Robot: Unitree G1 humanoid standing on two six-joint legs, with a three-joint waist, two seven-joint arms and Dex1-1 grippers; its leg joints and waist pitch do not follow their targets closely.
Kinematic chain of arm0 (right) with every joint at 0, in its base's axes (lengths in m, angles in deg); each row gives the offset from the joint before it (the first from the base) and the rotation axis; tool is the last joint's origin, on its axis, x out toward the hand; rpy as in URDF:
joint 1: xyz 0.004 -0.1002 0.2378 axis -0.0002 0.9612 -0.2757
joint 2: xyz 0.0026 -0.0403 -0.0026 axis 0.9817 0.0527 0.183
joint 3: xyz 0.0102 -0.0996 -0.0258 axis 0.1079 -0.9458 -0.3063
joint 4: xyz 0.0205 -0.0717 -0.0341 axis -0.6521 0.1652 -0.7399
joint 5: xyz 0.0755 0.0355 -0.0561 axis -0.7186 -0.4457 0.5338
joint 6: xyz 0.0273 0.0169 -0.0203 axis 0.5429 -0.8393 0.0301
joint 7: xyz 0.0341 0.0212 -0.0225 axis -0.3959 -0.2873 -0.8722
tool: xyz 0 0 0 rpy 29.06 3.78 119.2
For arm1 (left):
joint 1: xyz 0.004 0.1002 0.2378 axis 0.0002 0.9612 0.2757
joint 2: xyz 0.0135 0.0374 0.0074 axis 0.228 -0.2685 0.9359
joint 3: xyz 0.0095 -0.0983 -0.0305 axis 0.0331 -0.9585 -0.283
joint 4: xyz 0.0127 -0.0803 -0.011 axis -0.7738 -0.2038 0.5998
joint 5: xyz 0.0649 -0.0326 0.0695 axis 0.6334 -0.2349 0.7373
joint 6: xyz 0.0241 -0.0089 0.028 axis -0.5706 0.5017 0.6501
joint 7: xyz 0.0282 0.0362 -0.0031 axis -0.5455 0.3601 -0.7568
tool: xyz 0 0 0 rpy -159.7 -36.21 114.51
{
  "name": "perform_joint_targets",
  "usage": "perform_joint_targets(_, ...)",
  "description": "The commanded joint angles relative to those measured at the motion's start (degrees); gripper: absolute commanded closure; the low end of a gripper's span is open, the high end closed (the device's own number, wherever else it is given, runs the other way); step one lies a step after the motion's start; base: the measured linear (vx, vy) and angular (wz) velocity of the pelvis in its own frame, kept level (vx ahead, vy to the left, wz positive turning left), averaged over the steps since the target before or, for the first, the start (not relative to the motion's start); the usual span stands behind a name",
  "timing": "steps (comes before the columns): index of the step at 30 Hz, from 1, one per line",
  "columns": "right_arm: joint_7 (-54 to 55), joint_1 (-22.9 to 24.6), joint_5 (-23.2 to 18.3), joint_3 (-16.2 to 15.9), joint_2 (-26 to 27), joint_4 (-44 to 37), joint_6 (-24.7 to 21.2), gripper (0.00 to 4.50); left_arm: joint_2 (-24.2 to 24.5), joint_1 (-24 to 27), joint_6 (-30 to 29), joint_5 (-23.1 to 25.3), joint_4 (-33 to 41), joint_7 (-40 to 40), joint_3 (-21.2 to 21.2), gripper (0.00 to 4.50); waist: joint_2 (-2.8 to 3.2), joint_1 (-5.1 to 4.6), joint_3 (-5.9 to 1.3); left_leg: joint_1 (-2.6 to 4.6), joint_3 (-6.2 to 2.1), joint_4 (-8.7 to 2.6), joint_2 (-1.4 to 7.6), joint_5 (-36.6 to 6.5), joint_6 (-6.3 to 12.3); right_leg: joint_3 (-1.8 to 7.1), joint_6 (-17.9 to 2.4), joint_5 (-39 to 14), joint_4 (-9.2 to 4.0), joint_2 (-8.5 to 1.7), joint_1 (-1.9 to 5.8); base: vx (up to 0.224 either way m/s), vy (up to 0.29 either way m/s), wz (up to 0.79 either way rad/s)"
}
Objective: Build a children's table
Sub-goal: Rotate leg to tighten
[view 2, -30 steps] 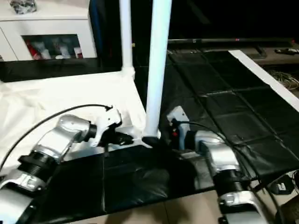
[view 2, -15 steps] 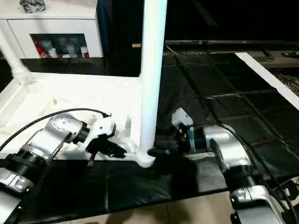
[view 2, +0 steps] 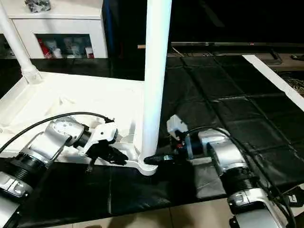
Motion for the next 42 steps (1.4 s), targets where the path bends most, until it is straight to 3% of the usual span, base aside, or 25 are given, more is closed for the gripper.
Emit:
perform_joint_targets(1, -0.50, -1.41, -0.41, -0.10, 0.00, 0.46, 0.72, 2.15, -0.61, 0.78, 0.77, -0.11, 1.88, -2.08, 2.46, 4.50, -0.18, -0.33, -3.72, -0.42, 0.48, -3.39, 0.95, -7.28, 3.15, 2.83, -10.98, -13.53, -3.32, -3.03, 3.52, 0.000, 0.000, 0.00)
perform_joint_targets(10, -1.22, -0.96, -0.79, -0.49, 0.19, 0.37, -0.02, 2.43, -0.75, 1.30, -0.04, -0.04, 1.91, -0.30, 1.82, 4.50, -0.26, -0.37, -3.73, -0.41, 0.49, -3.38, 0.97, -6.95, 3.16, 2.84, -10.67, -13.72, -3.28, -2.97, 3.47, 0.000, 0.000, 0.00)
perform_joint_targets(15, 2.84, 1.02, -2.87, 1.37, 1.80, -2.46, -3.96, 2.44, -3.02, 0.25, -3.71, 0.45, -0.90, 5.97, -0.42, 4.50, -0.50, -0.35, -3.47, -0.40, 0.58, -3.39, 0.87, -7.66, 3.09, 2.90, -9.84, -16.19, -3.61, -2.95, 3.34, 0.000, 0.000, 0.00)
perform_joint_targets(19, 11.47, 2.17, -2.32, 2.87, 4.80, -4.00, -7.00, 2.45, -6.61, -1.10, -7.29, -0.37, -3.11, 12.81, -3.43, 4.50, -0.27, -0.60, -3.16, 0.00, 0.37, -3.62, 0.57, -11.60, 1.48, 2.76, -6.66, -24.98, -4.71, -3.09, 3.08, 0.000, 0.000, 0.00)
perform_joint_targets(20, 16.82, 1.99, -1.43, 3.70, 6.93, -3.45, -7.80, 2.46, -8.40, -1.81, -8.81, -0.59, -4.12, 16.03, -4.58, 4.50, 0.03, -0.84, -3.12, 0.30, 0.40, -3.60, 0.45, -12.25, 1.02, 2.76, -5.88, -26.83, -5.19, -3.05, 2.76, 0.000, 0.000, 0.00)
perform_joint_targets(22, 23.74, 1.36, -0.28, 4.75, 9.89, -2.29, -8.86, 2.46, -10.75, -2.77, -10.95, -0.77, -5.30, 19.89, -5.78, 4.50, -0.32, -1.25, -3.21, -0.21, 0.09, -3.73, 0.24, -12.01, 0.62, 2.51, -4.61, -28.46, -5.22, -3.08, 3.20, 0.000, 0.000, 0.00)
perform_joint_targets(23, 27.94, 0.55, 0.50, 5.28, 11.83, -0.97, -9.33, 2.46, -12.30, -3.43, -12.02, -0.68, -6.09, 22.15, -6.20, 4.50, -0.01, -1.83, -3.12, -0.25, 0.12, -3.70, 0.10, -11.94, 0.21, 2.51, -4.25, -28.47, -5.42, -2.92, 2.88, 0.000, 0.000, 0.00)
perform_joint_targets(24, 28.32, 0.45, 0.58, 5.32, 12.01, -0.81, -9.34, 2.46, -12.45, -3.50, -12.12, -0.67, -6.17, 22.39, -6.24, 4.50, -0.14, -2.11, -3.20, -0.17, -0.05, -3.73, 0.08, -12.34, 0.03, 2.31, -4.07, -29.17, -5.46, -3.02, 2.98, 0.000, 0.000, 0.00)
perform_joint_targets(25, 34.89, -1.72, 1.64, 6.18, 15.24, 2.65, -9.14, 2.47, -15.31, -4.89, -13.80, -0.69, -7.78, 26.94, -7.34, 4.50, 0.28, -2.62, -3.29, -0.37, -0.16, -3.71, -0.03, -12.67, 0.18, 2.22, -3.94, -29.26, -5.55, -2.99, 3.19, 0.000, 0.000, 0.00)
perform_joint_targets(26, 37.41, -2.62, 1.98, 6.59, 16.50, 3.96, -9.07, 2.47, -16.51, -5.48, -14.47, -0.73, -8.43, 28.88, -7.96, 4.50, 0.11, -3.38, -3.23, -0.59, -0.31, -3.79, -0.04, -12.88, 0.06, 2.14, -4.28, -28.67, -5.52, -2.90, 3.20, 0.000, 0.000, 0.00)
perform_joint_targets(28, 39.79, -3.54, 2.31, 6.93, 17.57, 5.32, -8.87, 2.49, -17.67, -6.05, -15.08, -0.91, -9.08, 30.79, -8.73, 4.50, 0.10, -3.80, -3.35, -0.43, -0.29, -3.61, -0.16, -12.90, 0.59, 2.16, -4.88, -27.98, -5.58, -2.92, 3.13, 0.000, 0.000, 0.00)
perform_joint_targets(31, 47.90, -6.59, 3.84, 8.01, 20.40, 9.51, -7.86, 2.50, -20.85, -7.29, -16.61, -1.42, -10.25, 35.73, -10.83, 4.50, -0.10, -4.27, -3.57, -0.71, -0.12, -3.44, -0.09, -10.25, 1.89, 2.50, -6.95, -22.89, -4.95, -2.86, 3.23, 0.000, 0.000, 0.00)
perform_joint_targets(32, 52.75, -8.22, 4.82, 9.13, 21.77, 11.43, -7.54, 2.50, -21.96, -7.53, -17.23, -1.38, -10.28, 37.01, -11.20, 4.50, -0.16, -4.39, -3.63, -0.76, -0.10, -3.43, -0.08, -9.39, 2.08, 2.52, -7.67, -21.24, -4.69, -2.81, 3.32, 0.000, 0.000, 0.00)
perform_joint_targets(36, 52.92, -8.78, 5.67, 9.41, 22.00, 12.19, -6.04, 2.50, -21.57, -6.90, -17.20, -0.89, -9.44, 36.61, -10.67, 4.50, -0.21, -4.24, -3.87, -0.94, 0.10, -3.29, -0.06, -5.95, 3.68, 2.73, -9.89, -13.48, -3.88, -2.75, 3.65, 0.000, 0.000, 0.00)
perform_joint_targets(38, 50.06, -8.30, 4.37, 10.10, 21.84, 11.26, -6.70, 1.84, -20.59, -6.44, -16.04, -0.10, -9.46, 36.12, -10.23, 4.50, -0.12, -4.25, -3.76, -0.88, 0.13, -3.33, 0.07, -6.06, 4.41, 2.77, -10.93, -11.90, -3.74, -2.77, 3.73, 0.000, 0.000, 0.00)
perform_joint_targets(42, 44.88, -6.96, 2.92, 9.84, 19.61, 9.60, -6.24, 1.48, -18.79, -4.95, -15.12, -0.12, -7.91, 33.35, -10.08, 4.50, 0.03, -4.22, -3.74, -0.81, 0.08, -3.41, 0.27, -7.01, 4.66, 2.78, -11.35, -12.19, -3.76, -2.94, 3.92, 0.000, 0.000, 0.00)
